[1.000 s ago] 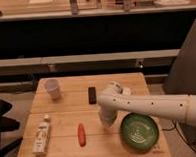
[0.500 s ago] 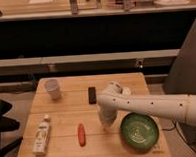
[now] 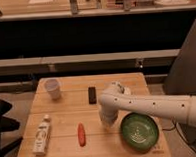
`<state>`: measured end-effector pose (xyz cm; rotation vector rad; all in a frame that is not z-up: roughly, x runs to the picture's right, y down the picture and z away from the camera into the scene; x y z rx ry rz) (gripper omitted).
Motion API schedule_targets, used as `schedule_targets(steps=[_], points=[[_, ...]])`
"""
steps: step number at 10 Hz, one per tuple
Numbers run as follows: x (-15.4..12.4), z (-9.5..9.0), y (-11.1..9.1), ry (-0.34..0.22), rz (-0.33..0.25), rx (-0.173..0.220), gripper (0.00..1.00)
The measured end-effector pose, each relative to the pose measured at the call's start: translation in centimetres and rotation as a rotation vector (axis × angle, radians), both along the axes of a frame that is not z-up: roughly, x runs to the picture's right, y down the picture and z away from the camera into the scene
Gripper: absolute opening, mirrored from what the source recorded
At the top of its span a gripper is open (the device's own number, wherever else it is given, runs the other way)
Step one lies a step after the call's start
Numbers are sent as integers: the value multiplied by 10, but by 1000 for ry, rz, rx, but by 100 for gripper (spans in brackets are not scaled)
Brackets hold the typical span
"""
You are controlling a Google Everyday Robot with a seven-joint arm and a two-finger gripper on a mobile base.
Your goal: Drag the pepper across the table
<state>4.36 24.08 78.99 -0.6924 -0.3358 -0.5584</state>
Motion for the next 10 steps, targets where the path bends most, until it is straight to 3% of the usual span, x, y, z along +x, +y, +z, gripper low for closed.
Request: schedule_targets(steps=[5, 7, 10], points=[[-35, -5, -33, -136, -129, 57, 74], [-46, -5, -42, -178, -182, 72, 80], [-79, -6, -50, -263, -310, 85, 80]])
